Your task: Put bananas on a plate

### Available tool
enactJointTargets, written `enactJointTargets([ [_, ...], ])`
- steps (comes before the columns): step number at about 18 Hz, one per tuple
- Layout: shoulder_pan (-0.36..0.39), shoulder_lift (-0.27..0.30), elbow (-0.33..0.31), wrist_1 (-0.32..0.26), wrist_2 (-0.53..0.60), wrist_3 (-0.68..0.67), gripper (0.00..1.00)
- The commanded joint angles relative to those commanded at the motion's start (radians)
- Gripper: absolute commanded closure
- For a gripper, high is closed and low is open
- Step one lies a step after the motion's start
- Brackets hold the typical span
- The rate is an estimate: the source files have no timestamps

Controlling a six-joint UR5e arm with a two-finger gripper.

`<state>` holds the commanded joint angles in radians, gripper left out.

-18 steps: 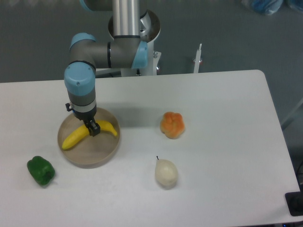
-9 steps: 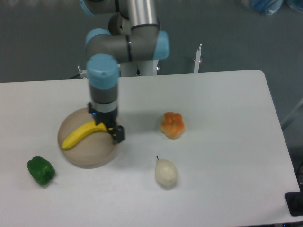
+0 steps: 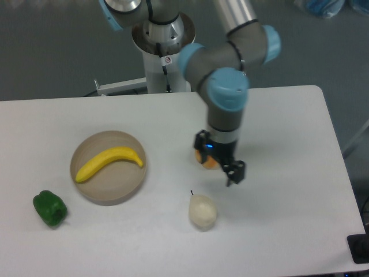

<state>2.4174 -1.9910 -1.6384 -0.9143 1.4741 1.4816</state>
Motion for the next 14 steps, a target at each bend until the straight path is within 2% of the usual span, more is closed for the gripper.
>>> enactJointTargets([
  [3,0.034,-0.04,0.031,-0.008,0.012,0.066,0.0],
  [6,0.042,-0.083,0.075,-0.014,0.087,0.097,0.0],
  [14,0.063,-0.077,0.084,-0.035,0.08,0.097,0.0],
])
